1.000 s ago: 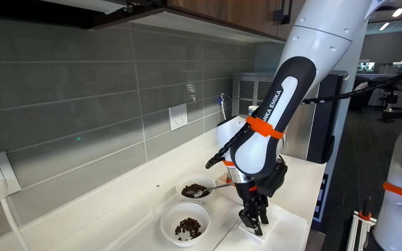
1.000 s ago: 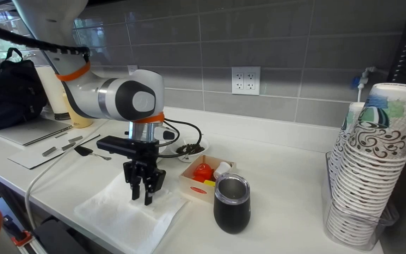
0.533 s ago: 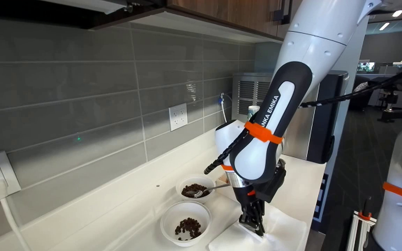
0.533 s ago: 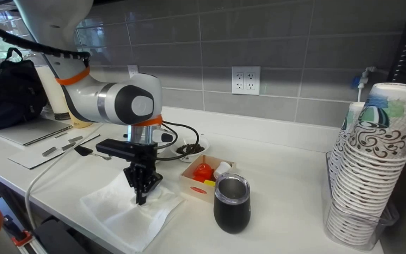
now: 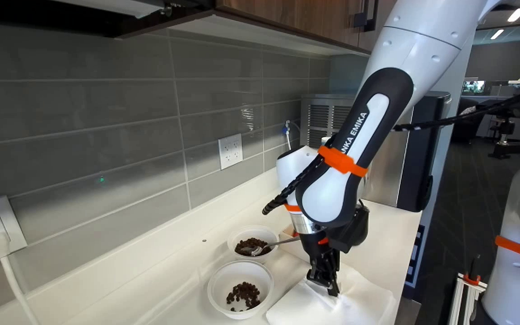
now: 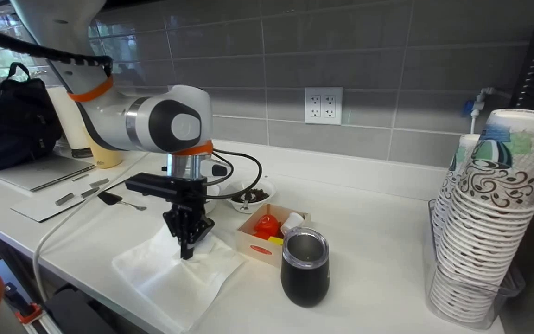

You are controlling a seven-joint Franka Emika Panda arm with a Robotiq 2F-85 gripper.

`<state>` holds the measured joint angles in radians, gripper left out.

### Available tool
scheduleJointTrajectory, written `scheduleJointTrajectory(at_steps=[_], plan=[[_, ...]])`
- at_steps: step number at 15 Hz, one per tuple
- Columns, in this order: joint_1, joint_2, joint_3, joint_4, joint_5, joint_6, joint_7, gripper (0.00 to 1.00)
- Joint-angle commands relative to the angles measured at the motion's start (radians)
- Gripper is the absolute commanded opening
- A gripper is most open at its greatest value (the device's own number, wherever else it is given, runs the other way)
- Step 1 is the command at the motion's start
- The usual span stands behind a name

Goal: Pick a paper towel on the counter and use it to wipe the bowl on the left

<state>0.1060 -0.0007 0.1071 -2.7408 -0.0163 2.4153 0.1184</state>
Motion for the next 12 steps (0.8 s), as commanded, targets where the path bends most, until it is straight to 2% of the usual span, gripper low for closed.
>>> scheduleJointTrajectory(at_steps=[1,5,8,9,10,12], plan=[[0.007,-0.133,0.008,-0.015,-0.017,-0.118,0.015,0.01],[0.009,-0.231,0.010,-0.016,0.007,-0.285,-0.028,0.01],[0.007,-0.274,0.012,-0.013,-0.006,-0.333,-0.022,0.01],[0.006,-0.279,0.015,-0.012,-0.011,-0.328,-0.010,0.28],[0.007,-0.279,0.016,-0.009,-0.011,-0.324,-0.015,0.29],[0.007,-0.273,0.019,-0.008,-0.009,-0.304,-0.011,0.43]])
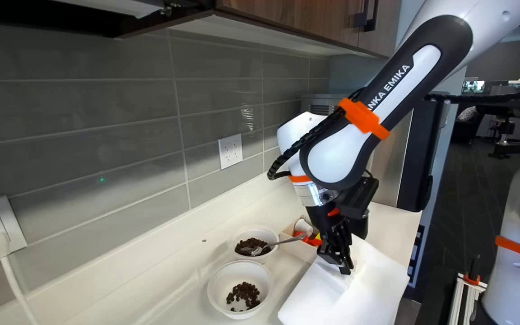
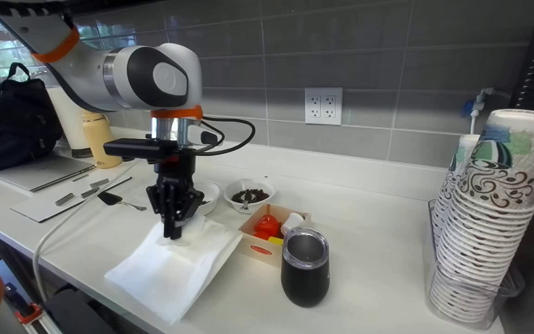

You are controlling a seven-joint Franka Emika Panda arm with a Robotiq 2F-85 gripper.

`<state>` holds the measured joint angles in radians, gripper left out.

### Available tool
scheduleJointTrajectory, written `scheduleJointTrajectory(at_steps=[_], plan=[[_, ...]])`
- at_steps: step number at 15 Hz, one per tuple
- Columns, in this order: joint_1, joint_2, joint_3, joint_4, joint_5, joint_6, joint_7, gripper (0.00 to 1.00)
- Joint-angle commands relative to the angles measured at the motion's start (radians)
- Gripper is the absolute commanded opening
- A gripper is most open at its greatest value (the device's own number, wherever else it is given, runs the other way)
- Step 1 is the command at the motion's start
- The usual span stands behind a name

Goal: Pick a paper towel on the counter and use it to wipe the bowl on the left

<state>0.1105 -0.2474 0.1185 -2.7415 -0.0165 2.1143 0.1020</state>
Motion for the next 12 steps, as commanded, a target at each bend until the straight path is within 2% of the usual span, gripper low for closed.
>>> scheduleJointTrajectory(at_steps=[1,7,8,12], plan=[[0.003,-0.017,0.009,-0.007,-0.008,0.007,0.005,0.49],[0.003,0.060,0.017,-0.001,-0.005,0.059,0.009,0.95],[0.005,0.083,0.018,-0.001,-0.001,0.089,0.006,0.99],[0.010,0.185,0.024,-0.010,-0.002,0.245,0.012,1.00]])
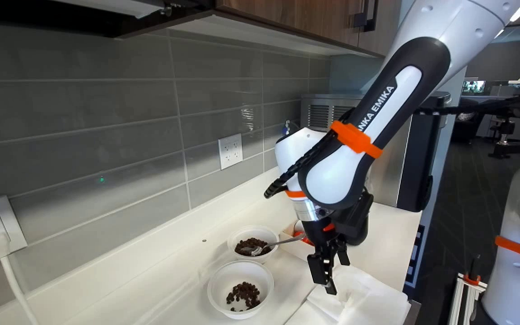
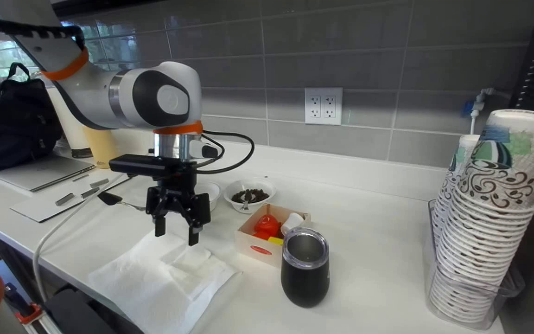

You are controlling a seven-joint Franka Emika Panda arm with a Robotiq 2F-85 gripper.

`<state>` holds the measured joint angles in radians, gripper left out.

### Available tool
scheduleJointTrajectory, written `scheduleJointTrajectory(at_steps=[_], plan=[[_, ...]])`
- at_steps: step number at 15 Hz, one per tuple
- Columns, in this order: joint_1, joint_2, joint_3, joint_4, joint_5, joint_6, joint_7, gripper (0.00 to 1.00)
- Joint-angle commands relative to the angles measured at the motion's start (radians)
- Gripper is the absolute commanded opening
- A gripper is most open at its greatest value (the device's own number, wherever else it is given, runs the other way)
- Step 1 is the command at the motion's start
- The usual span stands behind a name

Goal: Pick a paper towel on the counter and use it to wipe the bowl on the left

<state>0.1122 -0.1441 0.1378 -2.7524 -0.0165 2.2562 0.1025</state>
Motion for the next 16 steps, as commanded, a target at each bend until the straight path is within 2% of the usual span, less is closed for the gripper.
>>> scheduleJointTrajectory(at_steps=[1,4,5,6,10,12,15,16], plan=[[0.009,0.108,0.004,0.000,0.001,0.143,0.005,1.00],[0.011,0.178,0.002,-0.002,-0.003,0.228,0.004,1.00],[0.011,0.199,0.000,-0.002,-0.006,0.249,0.004,0.79],[0.011,0.214,-0.001,-0.001,-0.010,0.264,0.005,0.74],[0.010,0.250,-0.004,0.000,-0.001,0.307,-0.006,0.41],[0.009,0.234,-0.004,0.004,0.006,0.297,-0.013,0.28],[0.012,0.197,-0.003,0.009,-0.001,0.271,-0.001,0.04],[0.013,0.185,-0.003,0.011,-0.008,0.260,0.007,0.00]])
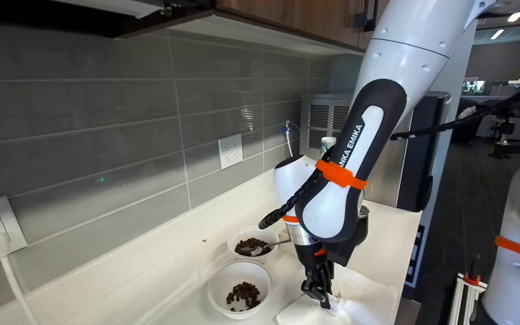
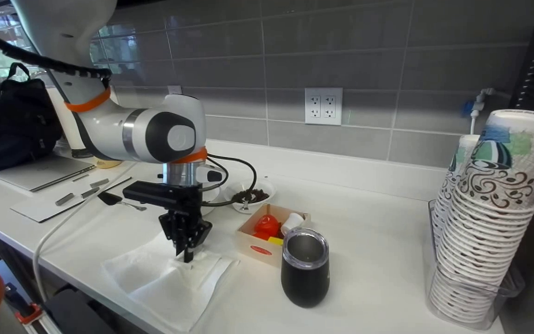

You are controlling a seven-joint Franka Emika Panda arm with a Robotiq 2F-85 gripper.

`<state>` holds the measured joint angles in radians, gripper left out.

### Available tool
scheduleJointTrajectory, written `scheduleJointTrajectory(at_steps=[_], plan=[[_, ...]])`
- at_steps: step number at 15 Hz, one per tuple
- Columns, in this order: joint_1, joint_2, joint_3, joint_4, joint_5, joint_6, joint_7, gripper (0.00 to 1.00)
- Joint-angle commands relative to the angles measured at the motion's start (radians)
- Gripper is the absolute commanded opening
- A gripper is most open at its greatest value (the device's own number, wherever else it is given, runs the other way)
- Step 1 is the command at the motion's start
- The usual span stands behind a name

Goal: Pick a paper towel on the counter and use it to wipe the bowl on the left

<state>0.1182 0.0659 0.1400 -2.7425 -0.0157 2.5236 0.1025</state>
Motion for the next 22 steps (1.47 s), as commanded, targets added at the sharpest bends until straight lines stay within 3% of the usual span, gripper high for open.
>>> scheduleJointTrajectory(at_steps=[1,2,3,5,6,9,15,22], plan=[[0.009,-0.045,-0.005,-0.011,-0.017,-0.020,0.015,0.00],[0.009,-0.053,-0.005,-0.012,-0.022,-0.023,0.019,0.07],[0.010,-0.058,-0.006,-0.011,-0.031,-0.028,0.026,0.33],[0.010,-0.060,-0.005,-0.004,-0.037,-0.040,0.030,0.38],[0.010,-0.061,-0.005,-0.004,-0.047,-0.042,0.035,0.10],[0.011,-0.056,-0.002,-0.004,-0.047,-0.042,0.026,0.00],[0.011,-0.071,-0.002,0.001,-0.046,-0.061,0.032,0.01],[0.029,-0.255,0.036,-0.015,-0.110,-0.157,0.123,0.01]])
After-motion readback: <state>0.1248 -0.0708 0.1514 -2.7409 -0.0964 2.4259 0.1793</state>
